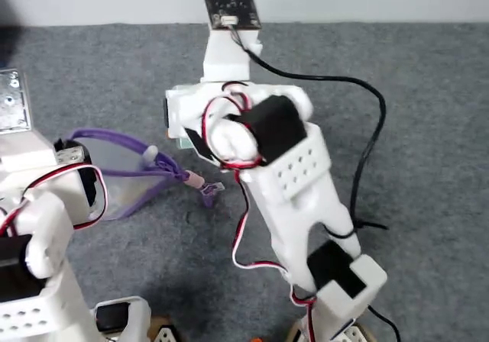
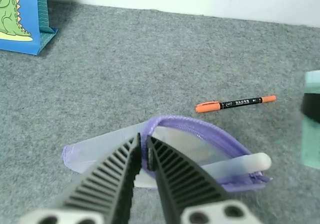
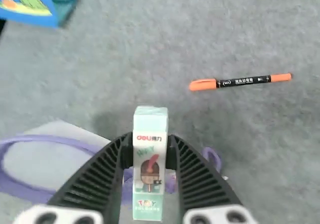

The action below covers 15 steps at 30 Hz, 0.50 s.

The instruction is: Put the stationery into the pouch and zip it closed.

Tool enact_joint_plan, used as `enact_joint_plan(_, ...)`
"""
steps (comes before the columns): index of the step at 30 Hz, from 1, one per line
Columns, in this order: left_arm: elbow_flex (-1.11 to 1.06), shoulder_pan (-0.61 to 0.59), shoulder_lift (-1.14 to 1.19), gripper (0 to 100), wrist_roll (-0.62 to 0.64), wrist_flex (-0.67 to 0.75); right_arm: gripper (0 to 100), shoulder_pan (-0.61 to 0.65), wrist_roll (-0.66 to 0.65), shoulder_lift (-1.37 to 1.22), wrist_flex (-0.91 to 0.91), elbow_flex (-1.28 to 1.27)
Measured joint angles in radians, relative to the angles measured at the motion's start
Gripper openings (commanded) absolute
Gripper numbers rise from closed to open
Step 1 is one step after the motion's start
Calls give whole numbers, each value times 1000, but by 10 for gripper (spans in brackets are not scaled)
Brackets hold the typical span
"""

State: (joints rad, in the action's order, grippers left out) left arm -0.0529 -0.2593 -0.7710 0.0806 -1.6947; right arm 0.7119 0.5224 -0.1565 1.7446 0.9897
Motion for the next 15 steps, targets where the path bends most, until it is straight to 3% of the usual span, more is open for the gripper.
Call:
enact_joint_plan(5,-5,0,0,13,0,8,8,49,55,83,-31,-2)
enact_joint_plan(11,-5,0,0,13,0,8,8,204,87,146,-17,-3)
enact_joint_plan(15,-5,0,0,13,0,8,8,215,89,180,12,-23)
